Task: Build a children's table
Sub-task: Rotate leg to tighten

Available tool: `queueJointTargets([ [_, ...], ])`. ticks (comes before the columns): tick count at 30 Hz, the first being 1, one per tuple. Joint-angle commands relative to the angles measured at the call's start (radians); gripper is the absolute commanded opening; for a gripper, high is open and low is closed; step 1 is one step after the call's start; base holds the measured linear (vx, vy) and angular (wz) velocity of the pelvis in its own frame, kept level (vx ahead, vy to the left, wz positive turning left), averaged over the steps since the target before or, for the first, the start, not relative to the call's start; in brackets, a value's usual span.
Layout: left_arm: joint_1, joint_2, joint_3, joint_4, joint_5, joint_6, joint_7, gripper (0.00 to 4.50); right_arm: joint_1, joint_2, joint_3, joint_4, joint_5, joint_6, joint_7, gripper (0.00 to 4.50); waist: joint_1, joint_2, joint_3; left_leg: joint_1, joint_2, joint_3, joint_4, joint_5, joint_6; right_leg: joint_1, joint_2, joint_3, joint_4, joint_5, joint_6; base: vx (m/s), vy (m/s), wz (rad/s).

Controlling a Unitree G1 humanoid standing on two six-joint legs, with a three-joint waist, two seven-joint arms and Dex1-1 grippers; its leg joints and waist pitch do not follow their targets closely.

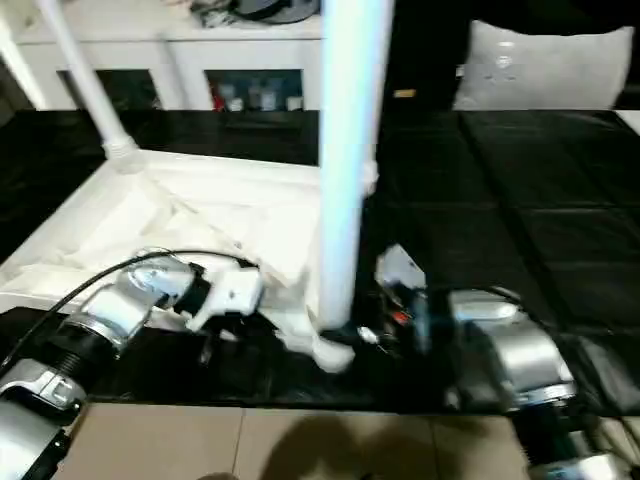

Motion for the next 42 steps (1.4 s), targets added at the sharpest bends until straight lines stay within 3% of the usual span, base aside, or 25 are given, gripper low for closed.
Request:
queueJointTargets([
  [1,-0.009,-0.07,-0.008,-0.033,-0.028,0.061,0.049,0.0,-0.035,0.057,-0.006,0.021,-0.041,0.048,-0.166,1.98,-0.01,-0.02,-0.05,-0.008,0.029,-0.005,-0.085,-0.213,0.033,0.062,-0.052,0.045,-0.102,-0.564,-0.061,0.0,0.0,0.0],
  [2,-0.022,-0.093,0.007,-0.024,-0.018,0.092,0.114,0.0,-0.051,0.095,-0.013,0.039,-0.077,0.068,-0.26,1.98,-0.014,-0.014,-0.05,-0.005,0.028,-0.007,-0.085,-0.23,0.031,0.059,-0.052,0.042,-0.104,-0.574,-0.057,0.0,0.0,0.0],
  [3,-0.029,-0.105,0.015,-0.02,-0.013,0.107,0.146,0.0,-0.059,0.114,-0.016,0.047,-0.097,0.076,-0.308,1.98,-0.034,-0.019,-0.048,-0.016,0.025,-0.011,-0.085,-0.242,0.017,0.065,-0.047,0.035,-0.105,-0.581,-0.042,0.0,0.0,0.0],
  [4,-0.043,-0.133,0.029,-0.008,-0.001,0.142,0.218,0.0,-0.081,0.16,-0.022,0.072,-0.153,0.086,-0.431,1.98,-0.046,-0.016,-0.051,-0.016,0.022,-0.014,-0.083,-0.253,0.01,0.063,-0.049,0.029,-0.111,-0.596,-0.027,0.0,0.0,0.0],
  [6,-0.053,-0.158,0.041,0.006,0.01,0.169,0.285,0.0,-0.099,0.2,-0.038,0.101,-0.164,0.097,-0.509,1.98,-0.069,-0.015,-0.052,-0.015,0.017,-0.016,-0.078,-0.269,0.016,0.062,-0.049,0.023,-0.119,-0.604,-0.017,0.0,0.0,0.0],
  [8,-0.066,-0.197,0.063,0.013,0.027,0.222,0.374,0.0,-0.121,0.248,-0.057,0.137,-0.178,0.119,-0.612,1.98,-0.087,-0.019,-0.056,-0.02,0.017,-0.018,-0.077,-0.254,0.033,0.065,-0.05,0.022,-0.117,-0.565,-0.033,0.0,0.0,0.0],
  [12,-0.072,-0.24,0.08,-0.007,0.028,0.295,0.431,0.0,-0.132,0.293,-0.07,0.161,-0.176,0.086,-0.653,1.98,-0.091,-0.021,-0.065,-0.026,0.028,-0.017,-0.08,-0.174,0.075,0.068,-0.053,0.04,-0.095,-0.411,-0.101,0.0,0.0,0.0],
  [13,-0.073,-0.242,0.08,-0.008,0.03,0.299,0.434,0.0,-0.133,0.297,-0.071,0.161,-0.178,0.083,-0.655,1.98,-0.089,-0.02,-0.067,-0.027,0.029,-0.016,-0.077,-0.139,0.09,0.069,-0.052,0.043,-0.087,-0.353,-0.127,0.0,0.0,0.0],
  [14,-0.075,-0.241,0.078,-0.006,0.033,0.297,0.435,0.0,-0.134,0.299,-0.077,0.163,-0.169,0.063,-0.638,2.31,-0.087,-0.019,-0.068,-0.029,0.03,-0.015,-0.076,-0.117,0.105,0.071,-0.053,0.045,-0.081,-0.316,-0.146,0.0,0.0,0.0],
  [18,-0.078,-0.227,0.067,0.007,0.043,0.268,0.427,0.0,-0.133,0.294,-0.086,0.155,-0.145,0.047,-0.6,2.69,-0.078,-0.018,-0.07,-0.028,0.031,-0.012,-0.074,-0.07,0.139,0.076,-0.054,0.049,-0.07,-0.232,-0.187,0.0,0.0,0.0],
  [19,-0.075,-0.208,0.06,0.01,0.048,0.236,0.404,0.0,-0.125,0.274,-0.079,0.139,-0.134,0.038,-0.563,2.76,-0.075,-0.013,-0.07,-0.026,0.032,-0.013,-0.074,-0.072,0.141,0.075,-0.054,0.048,-0.071,-0.236,-0.188,0.0,0.0,0.0],
  [27,-0.066,-0.119,0.019,0.035,0.063,0.102,0.274,0.0,-0.069,0.137,-0.064,0.068,-0.082,-0.01,-0.325,3.57,-0.043,-0.01,-0.067,-0.02,0.037,-0.009,-0.078,-0.109,0.127,0.075,-0.054,0.053,-0.073,-0.251,-0.179,0.0,0.0,0.0],
  [28,-0.064,-0.098,0.006,0.042,0.063,0.049,0.238,0.0,-0.056,0.105,-0.065,0.054,-0.069,-0.022,-0.275,3.65,-0.036,-0.007,-0.068,-0.018,0.038,-0.01,-0.078,-0.118,0.128,0.074,-0.054,0.054,-0.075,-0.256,-0.173,0.0,0.0,0.0],
  [34,-0.058,-0.039,-0.031,0.047,0.058,-0.045,0.114,0.0,-0.031,-0.009,-0.081,0.05,-0.049,-0.095,-0.129,4.19,-0.011,-0.01,-0.068,-0.013,0.043,-0.005,-0.08,-0.119,0.116,0.069,-0.057,0.059,-0.069,-0.25,-0.186,0.0,0.0,0.0],
  [36,-0.066,-0.027,-0.042,0.062,0.069,-0.073,0.103,0.0,-0.023,-0.036,-0.076,0.038,-0.03,-0.08,-0.078,4.19,-0.005,-0.014,-0.069,-0.015,0.043,-0.006,-0.079,-0.103,0.119,0.072,-0.055,0.059,-0.065,-0.242,-0.186,0.0,0.0,0.0],
  [42,-0.073,-0.001,-0.068,0.085,0.061,-0.187,0.001,0.0,-0.006,-0.134,-0.018,0.033,-0.018,-0.141,0.126,4.04,0.006,-0.018,-0.066,-0.015,0.042,-0.003,-0.079,-0.128,0.123,0.07,-0.055,0.057,-0.072,-0.305,-0.167,0.0,0.0,0.0],
])
